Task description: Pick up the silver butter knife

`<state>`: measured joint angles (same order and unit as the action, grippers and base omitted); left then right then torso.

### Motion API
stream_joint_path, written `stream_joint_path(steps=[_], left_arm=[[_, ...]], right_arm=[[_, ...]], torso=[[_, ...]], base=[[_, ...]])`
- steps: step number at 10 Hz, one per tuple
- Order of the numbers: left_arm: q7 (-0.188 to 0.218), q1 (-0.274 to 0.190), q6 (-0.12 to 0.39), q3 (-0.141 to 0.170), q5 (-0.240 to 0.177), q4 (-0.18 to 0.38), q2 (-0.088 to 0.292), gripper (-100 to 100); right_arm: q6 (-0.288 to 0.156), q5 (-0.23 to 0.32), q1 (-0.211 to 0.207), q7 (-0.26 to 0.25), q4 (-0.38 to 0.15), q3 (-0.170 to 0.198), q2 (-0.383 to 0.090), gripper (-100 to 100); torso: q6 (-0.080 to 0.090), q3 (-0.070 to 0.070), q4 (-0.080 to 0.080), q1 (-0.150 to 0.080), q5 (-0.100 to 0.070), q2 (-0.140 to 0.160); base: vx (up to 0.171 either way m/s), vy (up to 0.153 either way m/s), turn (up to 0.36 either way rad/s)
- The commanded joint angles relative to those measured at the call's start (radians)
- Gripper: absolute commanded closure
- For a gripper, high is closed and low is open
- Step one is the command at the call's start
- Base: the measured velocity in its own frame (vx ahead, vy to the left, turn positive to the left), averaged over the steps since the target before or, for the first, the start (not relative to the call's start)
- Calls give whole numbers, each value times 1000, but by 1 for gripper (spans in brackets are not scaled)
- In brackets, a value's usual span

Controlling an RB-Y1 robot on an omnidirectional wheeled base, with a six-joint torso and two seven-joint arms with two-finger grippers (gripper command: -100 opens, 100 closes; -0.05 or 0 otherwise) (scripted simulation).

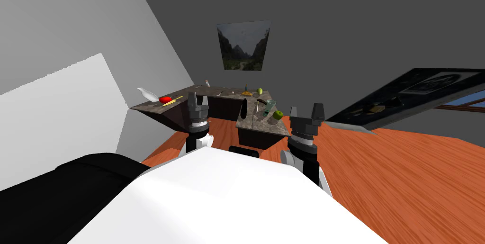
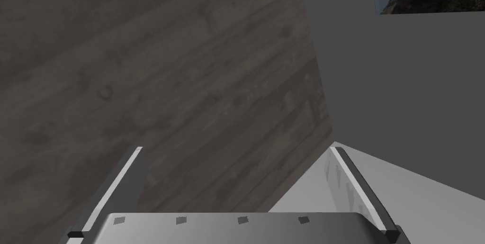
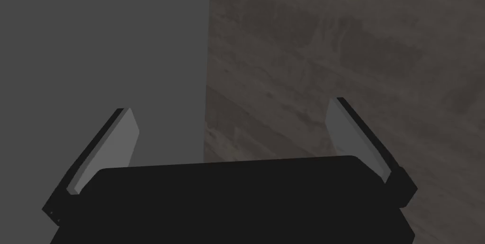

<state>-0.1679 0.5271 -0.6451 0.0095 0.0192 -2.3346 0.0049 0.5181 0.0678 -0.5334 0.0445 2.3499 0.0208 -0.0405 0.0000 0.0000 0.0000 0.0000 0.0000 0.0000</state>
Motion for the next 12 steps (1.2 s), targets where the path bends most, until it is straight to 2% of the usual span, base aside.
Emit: stream_joint_path(steps=[1, 4, 10, 11, 12], left_arm=[[0, 0, 0, 0, 0, 0, 0, 0], [0, 0, 0, 0, 0, 0, 0, 0], [0, 0, 0, 0, 0, 0, 0, 0], [0, 0, 0, 0, 0, 0, 0, 0], [0, 0, 0, 0, 0, 0, 0, 0]], right_arm=[[-9, 0, 2, -2, -11, -5, -36, -100], [-31, -1, 5, -7, -39, -14, -103, -100], [-110, -2, 15, -20, -131, -37, -286, -100], [-110, -2, 15, -20, -131, -37, -294, -100], [-128, -3, 17, -22, -151, -39, -331, -100]], torso=[[0, 0, 0, 0, 0, 0], [0, 3, 1, 3, 1, 5], [0, 4, 1, 6, 1, 6], [0, 4, 2, 6, 1, 7], [0, 3, 1, 4, 1, 5]], base=[[-33, 22, 14], [-81, 54, 14], [-99, 80, 41], [-62, 59, 13], [-51, 46, 48]])
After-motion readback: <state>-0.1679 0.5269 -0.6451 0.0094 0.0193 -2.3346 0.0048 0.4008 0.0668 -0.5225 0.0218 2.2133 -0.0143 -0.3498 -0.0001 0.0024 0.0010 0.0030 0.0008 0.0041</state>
